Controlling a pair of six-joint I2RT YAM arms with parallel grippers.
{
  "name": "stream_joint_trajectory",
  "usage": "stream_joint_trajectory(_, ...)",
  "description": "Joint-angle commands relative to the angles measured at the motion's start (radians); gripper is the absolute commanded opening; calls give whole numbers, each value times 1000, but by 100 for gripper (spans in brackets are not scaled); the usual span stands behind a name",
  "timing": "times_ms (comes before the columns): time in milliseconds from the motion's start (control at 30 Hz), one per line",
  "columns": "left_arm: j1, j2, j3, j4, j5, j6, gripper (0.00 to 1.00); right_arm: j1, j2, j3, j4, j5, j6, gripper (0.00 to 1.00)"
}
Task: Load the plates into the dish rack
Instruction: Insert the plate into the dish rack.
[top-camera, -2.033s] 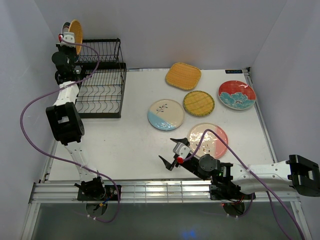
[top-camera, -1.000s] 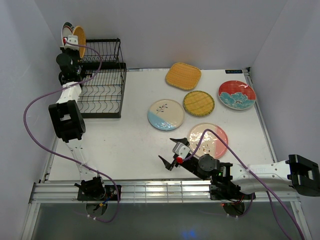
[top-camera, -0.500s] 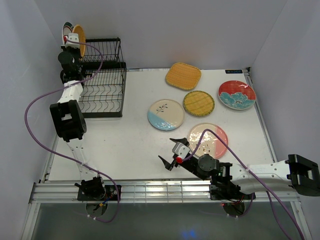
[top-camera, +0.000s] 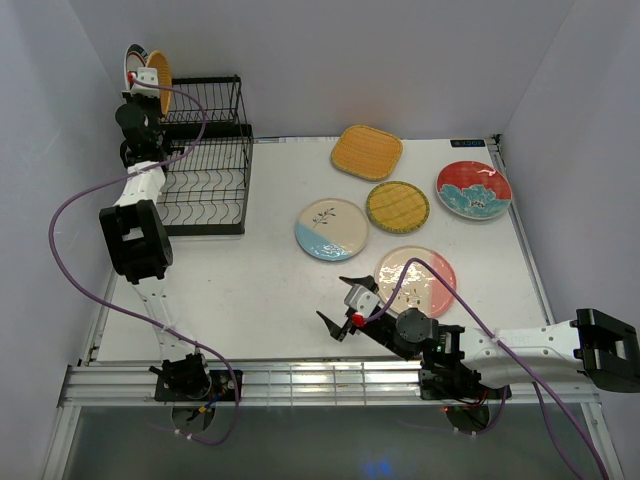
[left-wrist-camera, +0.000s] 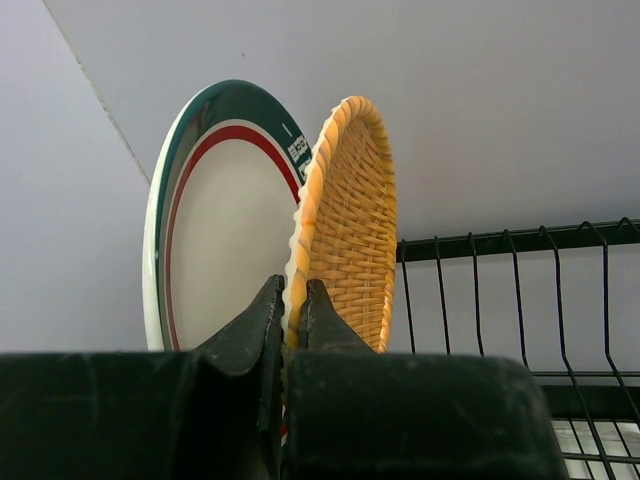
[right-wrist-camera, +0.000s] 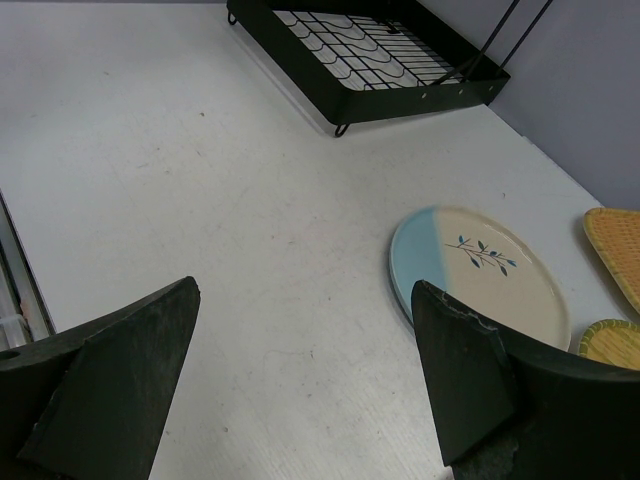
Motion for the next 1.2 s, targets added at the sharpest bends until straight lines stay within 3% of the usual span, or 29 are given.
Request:
stream_joint_trajectory(0,2,-61,2,25,19,7,0,0,-7,41,30,-4,16,92)
stream_joint_trajectory(367,2,-47,114,-32,19,-18,0,0,4,49,30,-6,16,92)
stream_joint_trajectory(1000,-5,-59,128,-43,-28,-13,0,0,-7,43,27,-6,19,92)
stream_joint_trajectory(1167,1,-68,73,-33,-27,-6,0,0,-12,41,24,-11,20,92)
